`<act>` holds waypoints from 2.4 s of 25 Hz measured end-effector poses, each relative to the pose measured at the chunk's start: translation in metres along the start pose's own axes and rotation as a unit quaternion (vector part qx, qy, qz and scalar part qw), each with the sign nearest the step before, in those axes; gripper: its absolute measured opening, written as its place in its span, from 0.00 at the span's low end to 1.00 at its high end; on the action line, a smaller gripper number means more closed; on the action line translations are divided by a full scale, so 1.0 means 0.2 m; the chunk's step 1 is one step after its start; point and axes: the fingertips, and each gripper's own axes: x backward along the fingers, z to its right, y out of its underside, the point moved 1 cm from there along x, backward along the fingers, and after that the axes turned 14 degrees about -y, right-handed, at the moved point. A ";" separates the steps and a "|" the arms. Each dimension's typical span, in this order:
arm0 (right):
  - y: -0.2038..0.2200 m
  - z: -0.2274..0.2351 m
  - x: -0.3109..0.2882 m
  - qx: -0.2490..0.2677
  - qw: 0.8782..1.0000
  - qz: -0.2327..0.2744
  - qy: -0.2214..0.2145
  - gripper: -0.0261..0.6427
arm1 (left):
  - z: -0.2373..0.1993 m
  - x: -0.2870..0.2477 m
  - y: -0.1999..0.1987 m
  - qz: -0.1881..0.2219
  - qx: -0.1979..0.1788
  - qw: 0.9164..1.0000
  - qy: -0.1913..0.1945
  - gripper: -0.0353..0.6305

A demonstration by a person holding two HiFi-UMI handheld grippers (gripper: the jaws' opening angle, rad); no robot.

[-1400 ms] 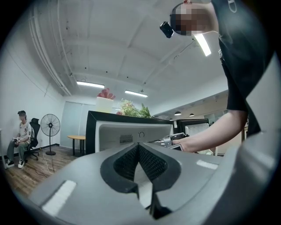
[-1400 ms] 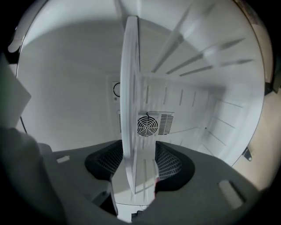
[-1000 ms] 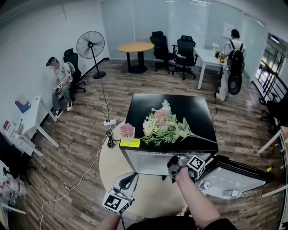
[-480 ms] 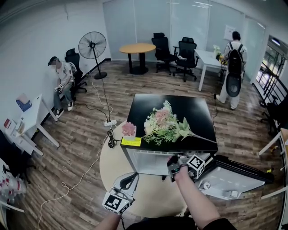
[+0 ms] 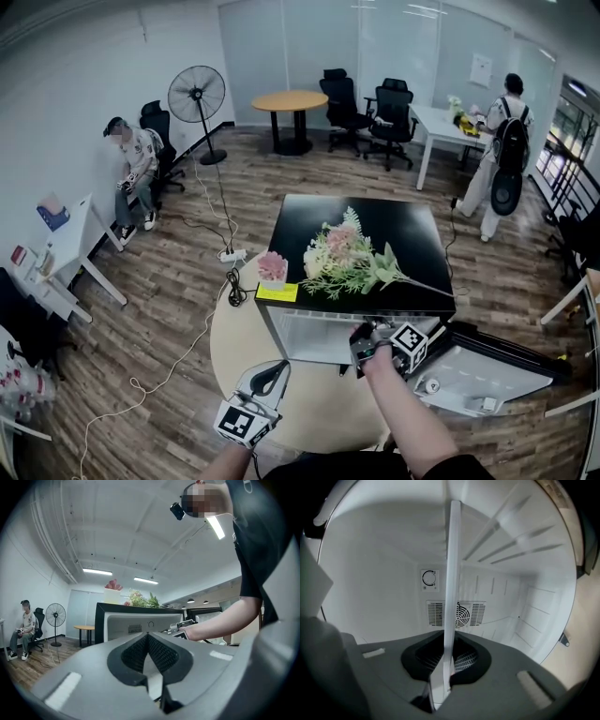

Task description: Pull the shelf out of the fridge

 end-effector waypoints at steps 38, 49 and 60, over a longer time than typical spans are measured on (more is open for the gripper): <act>0.18 -0.08 0.32 0.004 1.000 -0.001 0.017 0.10 | 0.07 0.02 -0.05 0.015 0.007 1.000 0.013 0.05; 0.24 -0.10 0.43 0.002 0.999 -0.003 0.040 0.10 | 0.10 0.04 -0.05 0.019 0.009 1.000 0.019 0.05; 0.26 -0.13 0.48 0.010 0.999 -0.005 0.032 0.10 | 0.10 0.06 -0.05 0.020 0.007 1.000 0.020 0.05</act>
